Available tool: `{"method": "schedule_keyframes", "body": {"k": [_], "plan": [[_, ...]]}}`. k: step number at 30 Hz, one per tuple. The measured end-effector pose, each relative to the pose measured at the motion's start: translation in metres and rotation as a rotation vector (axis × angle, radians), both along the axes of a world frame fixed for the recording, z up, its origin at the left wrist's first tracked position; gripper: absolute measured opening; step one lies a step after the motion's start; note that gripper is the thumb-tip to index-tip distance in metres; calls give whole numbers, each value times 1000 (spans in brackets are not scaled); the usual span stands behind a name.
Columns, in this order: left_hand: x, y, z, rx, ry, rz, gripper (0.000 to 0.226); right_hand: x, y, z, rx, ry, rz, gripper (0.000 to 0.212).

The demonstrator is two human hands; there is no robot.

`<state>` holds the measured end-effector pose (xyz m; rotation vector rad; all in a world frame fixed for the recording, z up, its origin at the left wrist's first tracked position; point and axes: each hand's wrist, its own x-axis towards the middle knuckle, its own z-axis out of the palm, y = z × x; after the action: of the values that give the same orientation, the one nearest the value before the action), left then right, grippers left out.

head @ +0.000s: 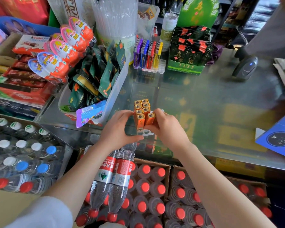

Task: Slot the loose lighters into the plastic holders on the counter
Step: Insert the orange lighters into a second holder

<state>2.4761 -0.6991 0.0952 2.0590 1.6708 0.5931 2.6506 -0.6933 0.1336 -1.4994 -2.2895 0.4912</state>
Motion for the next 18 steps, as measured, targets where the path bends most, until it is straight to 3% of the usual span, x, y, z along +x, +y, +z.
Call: {"method": "schedule_keyframes", "body": {"k": [5,8,12,18], "plan": [[0,-1,1,-1,-20,-3,78,1,6,-7,77,-287,27,28],[1,0,2,-2,-24,-4,77,5,5,-16,91,-174,-15,27],[1,2,3,-20,-24,-6,75,26,8,-24,80,-55,-24,42],[11,10,7,5,55,17,68,47,22,-31,42,-91,-2,39]]}}
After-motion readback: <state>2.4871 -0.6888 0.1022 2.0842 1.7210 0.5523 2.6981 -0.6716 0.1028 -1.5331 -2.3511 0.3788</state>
